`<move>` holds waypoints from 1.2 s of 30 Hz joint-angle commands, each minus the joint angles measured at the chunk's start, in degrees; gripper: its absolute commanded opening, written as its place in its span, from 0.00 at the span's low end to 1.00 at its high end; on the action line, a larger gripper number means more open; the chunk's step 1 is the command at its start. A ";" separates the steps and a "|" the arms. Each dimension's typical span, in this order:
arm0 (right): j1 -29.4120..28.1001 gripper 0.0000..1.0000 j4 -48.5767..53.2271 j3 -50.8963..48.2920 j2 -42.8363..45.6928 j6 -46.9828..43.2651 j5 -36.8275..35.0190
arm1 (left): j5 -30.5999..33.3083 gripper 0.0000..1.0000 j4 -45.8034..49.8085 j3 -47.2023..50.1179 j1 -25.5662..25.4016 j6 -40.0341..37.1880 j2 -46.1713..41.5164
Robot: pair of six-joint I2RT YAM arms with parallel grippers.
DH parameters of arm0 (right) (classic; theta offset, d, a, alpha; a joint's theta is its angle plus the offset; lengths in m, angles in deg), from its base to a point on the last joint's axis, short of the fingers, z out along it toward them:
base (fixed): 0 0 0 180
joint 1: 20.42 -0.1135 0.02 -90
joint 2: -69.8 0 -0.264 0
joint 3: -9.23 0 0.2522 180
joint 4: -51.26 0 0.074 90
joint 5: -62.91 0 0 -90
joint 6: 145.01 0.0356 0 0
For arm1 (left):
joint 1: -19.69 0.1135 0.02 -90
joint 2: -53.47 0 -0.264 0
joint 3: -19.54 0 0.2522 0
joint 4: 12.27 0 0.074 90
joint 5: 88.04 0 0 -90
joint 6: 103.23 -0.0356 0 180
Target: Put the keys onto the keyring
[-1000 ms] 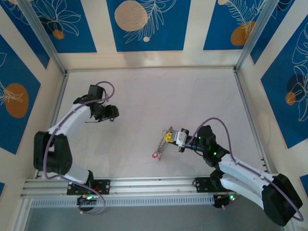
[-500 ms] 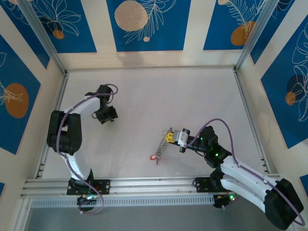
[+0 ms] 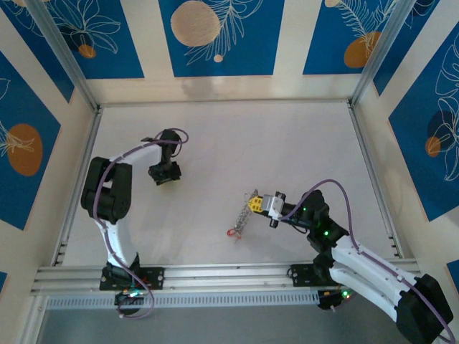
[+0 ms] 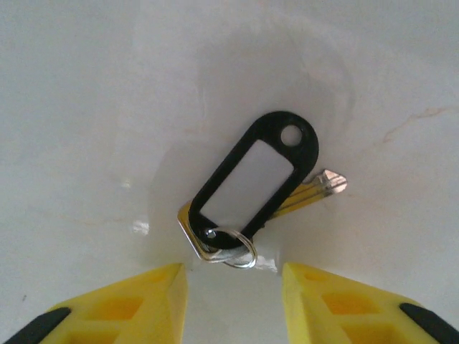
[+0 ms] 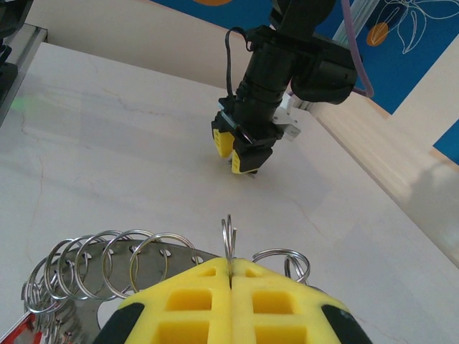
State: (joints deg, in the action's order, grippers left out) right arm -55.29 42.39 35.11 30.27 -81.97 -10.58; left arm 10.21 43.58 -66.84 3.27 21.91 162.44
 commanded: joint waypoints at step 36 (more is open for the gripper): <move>1.03 0.00 -2.24 -0.96 1.10 1.38 1.34 | 7.14 0.24 2.68 -4.92 -0.29 -3.99 -0.53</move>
State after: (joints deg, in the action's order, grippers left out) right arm -54.50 42.35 34.44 30.38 -81.58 -10.34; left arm 16.81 45.24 -70.55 3.27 18.28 162.90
